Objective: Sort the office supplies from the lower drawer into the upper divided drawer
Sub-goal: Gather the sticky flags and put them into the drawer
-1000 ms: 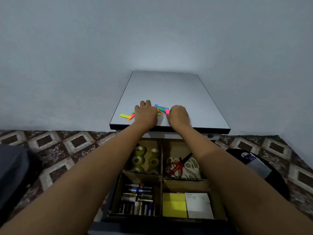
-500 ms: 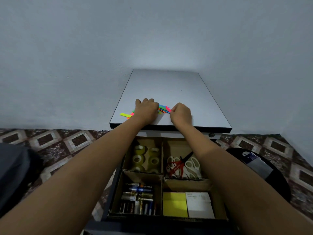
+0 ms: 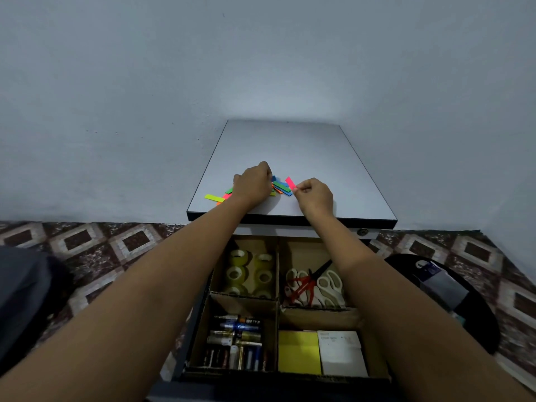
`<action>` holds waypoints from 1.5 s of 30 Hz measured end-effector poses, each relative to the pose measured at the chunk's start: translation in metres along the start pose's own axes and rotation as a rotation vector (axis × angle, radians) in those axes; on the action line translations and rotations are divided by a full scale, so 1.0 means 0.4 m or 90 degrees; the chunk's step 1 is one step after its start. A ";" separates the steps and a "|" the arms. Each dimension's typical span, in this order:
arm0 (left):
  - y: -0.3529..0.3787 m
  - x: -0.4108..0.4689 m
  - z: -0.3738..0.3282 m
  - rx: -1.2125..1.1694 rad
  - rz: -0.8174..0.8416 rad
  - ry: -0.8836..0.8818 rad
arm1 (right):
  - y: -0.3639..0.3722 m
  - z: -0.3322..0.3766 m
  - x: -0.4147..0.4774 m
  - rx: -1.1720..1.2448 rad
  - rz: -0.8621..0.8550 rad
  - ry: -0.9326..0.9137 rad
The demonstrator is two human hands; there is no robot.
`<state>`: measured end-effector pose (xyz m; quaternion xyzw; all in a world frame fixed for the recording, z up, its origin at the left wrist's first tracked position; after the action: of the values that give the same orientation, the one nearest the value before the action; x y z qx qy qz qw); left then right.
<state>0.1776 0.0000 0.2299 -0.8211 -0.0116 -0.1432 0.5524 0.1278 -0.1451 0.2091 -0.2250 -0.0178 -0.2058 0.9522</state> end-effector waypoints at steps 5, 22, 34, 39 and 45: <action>-0.025 0.002 0.011 -0.137 -0.061 -0.031 | -0.004 -0.003 0.002 0.030 0.000 0.001; 0.123 -0.425 0.004 -0.557 0.175 -0.210 | -0.091 -0.214 -0.334 0.311 0.254 0.263; 0.233 -0.591 0.038 -0.662 0.166 -0.343 | -0.020 -0.424 -0.481 -0.019 0.332 0.349; 0.230 -0.594 0.055 -0.673 0.153 -0.354 | 0.034 -0.411 -0.492 -0.091 0.384 0.354; 0.231 -0.586 0.080 -0.669 0.165 -0.353 | 0.082 -0.412 -0.493 -0.224 0.443 0.320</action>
<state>-0.0235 0.0259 0.0772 -0.9853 0.0171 0.1582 0.0624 -0.0492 -0.1146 0.0222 -0.3190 0.3250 0.0779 0.8869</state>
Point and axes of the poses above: each hand's wrist, its own x-axis towards the middle knuckle, its own y-axis out of the palm, z = x × y, the point moved 8 cm from there along x, towards the middle knuckle, and after that the axes turned 6 degrees about x, right-handed, at the moved point
